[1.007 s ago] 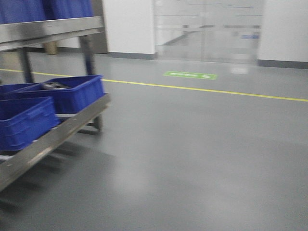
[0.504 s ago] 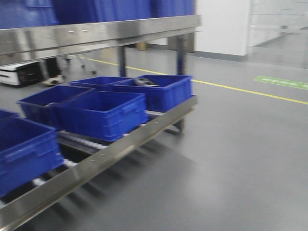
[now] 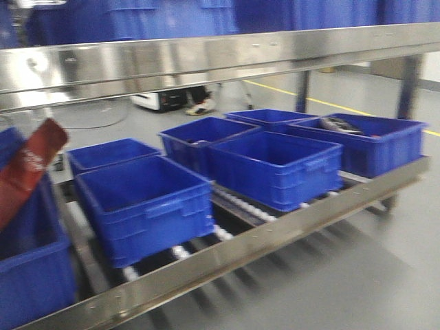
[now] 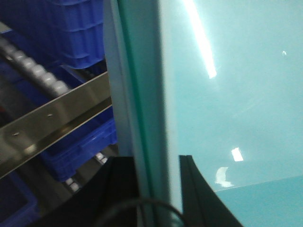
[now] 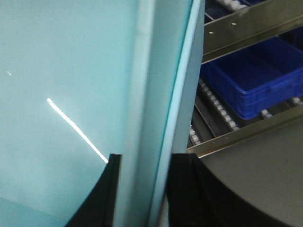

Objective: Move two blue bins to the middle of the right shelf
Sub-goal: 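Turn and drive up to the shelf of blue bins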

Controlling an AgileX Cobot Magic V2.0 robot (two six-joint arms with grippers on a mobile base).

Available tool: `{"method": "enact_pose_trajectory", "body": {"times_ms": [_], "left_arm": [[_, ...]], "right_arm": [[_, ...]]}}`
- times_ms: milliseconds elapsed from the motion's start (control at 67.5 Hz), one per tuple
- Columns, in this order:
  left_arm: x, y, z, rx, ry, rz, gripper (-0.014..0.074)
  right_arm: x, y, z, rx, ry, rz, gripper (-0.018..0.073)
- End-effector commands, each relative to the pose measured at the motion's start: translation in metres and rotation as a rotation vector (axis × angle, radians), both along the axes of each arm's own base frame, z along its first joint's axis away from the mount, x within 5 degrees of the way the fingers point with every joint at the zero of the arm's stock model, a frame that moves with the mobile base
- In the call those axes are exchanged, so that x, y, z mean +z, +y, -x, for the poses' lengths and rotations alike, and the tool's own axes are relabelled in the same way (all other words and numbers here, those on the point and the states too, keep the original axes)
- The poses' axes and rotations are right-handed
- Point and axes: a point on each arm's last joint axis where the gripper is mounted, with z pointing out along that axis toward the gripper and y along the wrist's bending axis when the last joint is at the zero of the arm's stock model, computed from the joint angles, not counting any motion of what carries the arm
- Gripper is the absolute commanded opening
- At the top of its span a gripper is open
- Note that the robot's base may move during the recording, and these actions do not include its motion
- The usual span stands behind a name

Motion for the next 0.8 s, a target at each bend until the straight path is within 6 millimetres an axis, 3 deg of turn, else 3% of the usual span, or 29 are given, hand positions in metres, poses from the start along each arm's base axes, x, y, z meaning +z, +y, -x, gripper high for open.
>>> {"method": "enact_pose_trajectory", "body": {"times_ms": [0,785], "left_arm": [[0.0168,0.0010,0.0049,0.000,-0.094,0.056,-0.0111],[0.0168,0.0010,0.0049,0.000,-0.094,0.056,-0.0111]], "right_arm": [[0.0166,-0.0034,0.0031,-0.015,-0.108,-0.040,-0.0154],[0.0166,-0.0034,0.0031,-0.015,-0.108,-0.040,-0.0154]]}}
